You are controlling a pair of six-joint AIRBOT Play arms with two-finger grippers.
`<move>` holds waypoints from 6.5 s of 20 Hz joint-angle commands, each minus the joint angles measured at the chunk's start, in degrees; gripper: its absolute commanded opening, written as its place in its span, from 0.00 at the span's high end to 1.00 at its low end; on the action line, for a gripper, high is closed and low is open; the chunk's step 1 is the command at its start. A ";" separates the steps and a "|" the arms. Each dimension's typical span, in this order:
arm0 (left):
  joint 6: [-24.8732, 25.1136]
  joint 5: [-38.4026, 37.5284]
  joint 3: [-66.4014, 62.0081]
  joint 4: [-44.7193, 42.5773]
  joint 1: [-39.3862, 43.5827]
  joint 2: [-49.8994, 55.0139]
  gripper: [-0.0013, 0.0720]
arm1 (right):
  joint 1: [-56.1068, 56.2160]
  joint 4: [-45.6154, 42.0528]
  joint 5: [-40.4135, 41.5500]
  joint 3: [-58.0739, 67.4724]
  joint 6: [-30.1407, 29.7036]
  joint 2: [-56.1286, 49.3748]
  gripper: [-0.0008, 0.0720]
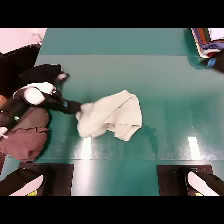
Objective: Fold the shirts.
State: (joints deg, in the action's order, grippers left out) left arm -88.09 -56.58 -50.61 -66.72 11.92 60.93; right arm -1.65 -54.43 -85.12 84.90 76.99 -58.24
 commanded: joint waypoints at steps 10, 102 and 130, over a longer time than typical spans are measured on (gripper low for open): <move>1.53 -2.49 -4.44 -2.08 -8.85 -1.16 0.95 | 27.21 16.37 30.25 -46.64 -1.64 -9.88 0.31; 11.45 -0.04 -0.28 14.38 -12.37 0.96 0.95 | -13.05 -3.76 8.98 -52.00 1.09 -4.11 0.33; 0.59 -7.69 -72.91 6.88 -21.03 -18.45 0.95 | -23.39 -1.62 3.30 31.78 1.38 12.85 0.97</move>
State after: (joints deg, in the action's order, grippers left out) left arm -84.44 -65.23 -116.22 -58.26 -8.93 42.83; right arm -22.02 -53.78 -79.09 108.09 77.06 -45.04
